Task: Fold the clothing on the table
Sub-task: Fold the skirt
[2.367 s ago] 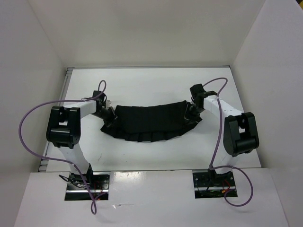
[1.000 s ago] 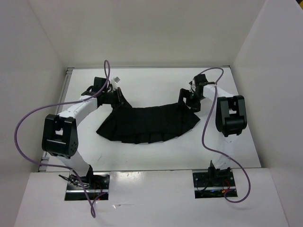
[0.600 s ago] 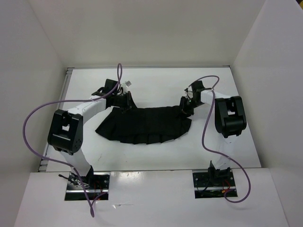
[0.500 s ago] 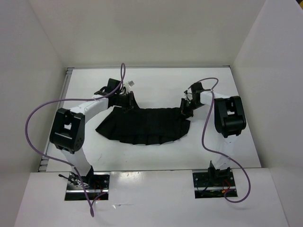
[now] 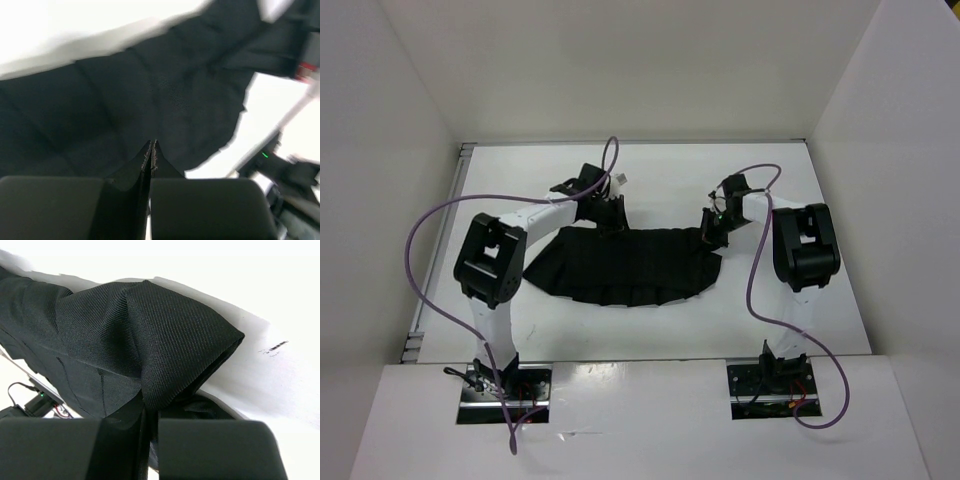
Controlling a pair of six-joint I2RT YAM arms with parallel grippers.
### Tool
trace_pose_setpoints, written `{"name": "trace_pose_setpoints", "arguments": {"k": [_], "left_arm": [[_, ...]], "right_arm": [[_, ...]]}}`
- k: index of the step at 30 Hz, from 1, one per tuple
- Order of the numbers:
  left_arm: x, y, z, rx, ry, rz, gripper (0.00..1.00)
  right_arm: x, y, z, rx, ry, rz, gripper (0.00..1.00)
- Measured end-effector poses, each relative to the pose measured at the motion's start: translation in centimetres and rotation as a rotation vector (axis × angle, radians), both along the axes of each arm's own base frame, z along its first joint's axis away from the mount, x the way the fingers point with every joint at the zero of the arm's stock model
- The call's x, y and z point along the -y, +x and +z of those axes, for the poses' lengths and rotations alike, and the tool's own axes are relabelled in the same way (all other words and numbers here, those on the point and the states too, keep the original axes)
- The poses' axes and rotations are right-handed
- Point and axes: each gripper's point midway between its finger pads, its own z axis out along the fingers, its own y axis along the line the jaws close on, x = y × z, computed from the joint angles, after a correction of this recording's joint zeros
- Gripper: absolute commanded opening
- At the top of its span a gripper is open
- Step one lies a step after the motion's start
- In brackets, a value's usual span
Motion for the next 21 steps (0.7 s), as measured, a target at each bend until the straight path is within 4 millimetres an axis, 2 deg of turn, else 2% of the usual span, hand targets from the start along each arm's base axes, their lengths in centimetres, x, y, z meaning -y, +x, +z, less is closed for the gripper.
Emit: {"name": "trace_pose_setpoints", "arguments": {"k": [4,9,12,15,21], "left_arm": [[-0.4,-0.2,-3.0,-0.042,0.103,0.033,0.00],[-0.5,-1.2,-6.6,-0.117,0.142,0.060,0.00],[0.5,-1.4,-7.0,-0.163,0.076,0.054,0.00],[1.5,-1.2,-7.0,-0.183,0.030,0.046,0.00],[4.2,-0.6,-6.8,-0.183,-0.020,0.004,0.00]], "right_arm": [[0.0,0.1,0.2,0.009,-0.009,0.001,0.00],[-0.1,0.1,1.3,0.031,-0.001,0.005,0.00],[-0.7,-0.1,3.2,0.069,0.009,0.019,0.00],[-2.2,-0.7,6.8,0.140,0.034,0.056,0.00],[-7.4,-2.7,16.3,0.329,0.179,0.153,0.00]]}}
